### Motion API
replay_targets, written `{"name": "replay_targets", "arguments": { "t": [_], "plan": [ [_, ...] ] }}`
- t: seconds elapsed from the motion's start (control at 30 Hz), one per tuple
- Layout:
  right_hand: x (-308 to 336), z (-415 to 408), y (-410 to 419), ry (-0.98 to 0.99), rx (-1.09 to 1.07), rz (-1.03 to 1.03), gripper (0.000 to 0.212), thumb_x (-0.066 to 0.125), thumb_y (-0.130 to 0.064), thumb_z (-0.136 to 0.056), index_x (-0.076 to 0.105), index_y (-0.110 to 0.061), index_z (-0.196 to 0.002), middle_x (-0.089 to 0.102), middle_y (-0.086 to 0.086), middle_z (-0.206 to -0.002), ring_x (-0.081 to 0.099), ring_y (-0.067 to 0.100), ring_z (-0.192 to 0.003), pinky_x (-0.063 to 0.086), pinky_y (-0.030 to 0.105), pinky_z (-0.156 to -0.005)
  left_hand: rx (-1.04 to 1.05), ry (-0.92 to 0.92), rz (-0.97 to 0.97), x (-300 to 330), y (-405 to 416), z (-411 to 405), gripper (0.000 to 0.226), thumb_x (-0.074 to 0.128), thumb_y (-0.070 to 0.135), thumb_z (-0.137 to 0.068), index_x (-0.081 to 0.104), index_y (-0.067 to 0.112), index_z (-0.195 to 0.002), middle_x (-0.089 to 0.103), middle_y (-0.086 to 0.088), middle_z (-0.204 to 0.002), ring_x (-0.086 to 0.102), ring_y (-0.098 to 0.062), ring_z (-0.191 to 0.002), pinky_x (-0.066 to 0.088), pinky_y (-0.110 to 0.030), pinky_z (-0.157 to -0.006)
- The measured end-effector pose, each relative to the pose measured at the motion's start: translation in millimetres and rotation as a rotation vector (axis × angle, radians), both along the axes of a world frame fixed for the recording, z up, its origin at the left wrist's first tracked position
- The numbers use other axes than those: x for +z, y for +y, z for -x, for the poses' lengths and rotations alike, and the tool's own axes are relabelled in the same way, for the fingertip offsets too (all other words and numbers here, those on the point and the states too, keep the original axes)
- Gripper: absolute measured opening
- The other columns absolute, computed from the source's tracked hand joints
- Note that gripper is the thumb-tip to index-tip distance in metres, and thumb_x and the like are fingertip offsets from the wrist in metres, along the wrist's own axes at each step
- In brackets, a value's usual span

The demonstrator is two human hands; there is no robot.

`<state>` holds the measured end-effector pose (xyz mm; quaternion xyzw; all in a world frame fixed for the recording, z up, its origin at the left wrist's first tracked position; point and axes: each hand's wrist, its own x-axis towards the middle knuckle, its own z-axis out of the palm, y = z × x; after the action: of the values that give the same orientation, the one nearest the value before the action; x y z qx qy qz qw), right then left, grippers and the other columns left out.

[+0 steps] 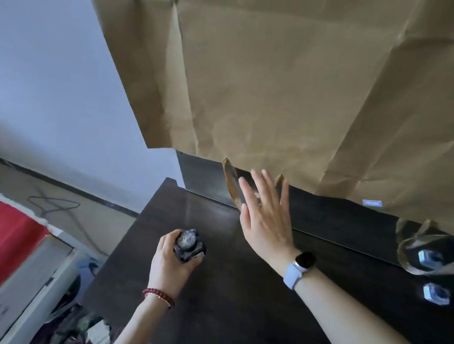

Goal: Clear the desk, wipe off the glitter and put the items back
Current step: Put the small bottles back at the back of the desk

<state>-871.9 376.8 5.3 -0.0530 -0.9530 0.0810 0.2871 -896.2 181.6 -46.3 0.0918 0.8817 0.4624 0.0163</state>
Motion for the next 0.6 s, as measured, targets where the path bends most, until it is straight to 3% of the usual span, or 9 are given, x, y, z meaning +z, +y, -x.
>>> {"name": "replay_targets", "arguments": {
  "t": [0.1,0.23,0.47,0.6],
  "plan": [
    [26.1,50.8,-18.3,0.078,-0.063,-0.076,0.048,0.044,-0.014,-0.085,0.04,-0.012,-0.134,0.037,0.018,-0.144,0.023,0.03,-0.136,0.01,0.058,-0.108,-0.066,-0.036,0.036,-5.7,-22.4,43.2,0.058,0.083,0.01,-0.059,0.054,0.01,-0.11,0.05,0.001,-0.103,0.05,-0.013,-0.089,0.036,-0.022,-0.077],
    [36.5,92.2,-33.6,0.031,-0.24,-0.127,0.059,0.05,-0.017,-0.084,0.032,-0.015,-0.14,0.022,0.019,-0.149,0.013,0.035,-0.138,0.01,0.06,-0.108,-0.166,-0.082,0.099,-22.8,-38.4,93.9,0.06,0.081,0.012,-0.062,0.052,0.008,-0.114,0.052,-0.006,-0.113,0.054,-0.023,-0.099,0.038,-0.025,-0.079],
    [23.0,100.4,-30.0,-0.022,-0.378,-0.235,0.061,0.046,-0.024,-0.087,0.024,-0.021,-0.144,0.007,0.011,-0.15,0.008,0.033,-0.138,0.006,0.055,-0.109,-0.32,-0.119,0.163,-50.3,-27.1,155.3,0.059,0.082,0.014,-0.061,0.052,0.01,-0.113,0.054,-0.01,-0.111,0.054,-0.029,-0.101,0.044,-0.032,-0.084],
    [20.7,101.7,-28.4,-0.018,-0.403,-0.252,0.062,0.046,-0.024,-0.088,0.019,-0.023,-0.144,0.006,0.01,-0.15,0.002,0.032,-0.139,0.0,0.053,-0.111,-0.385,-0.119,0.236,-60.0,-21.1,185.5,0.061,0.08,0.01,-0.064,0.051,0.005,-0.117,0.057,-0.016,-0.116,0.045,-0.034,-0.11,0.036,-0.035,-0.093]
  ]
}}
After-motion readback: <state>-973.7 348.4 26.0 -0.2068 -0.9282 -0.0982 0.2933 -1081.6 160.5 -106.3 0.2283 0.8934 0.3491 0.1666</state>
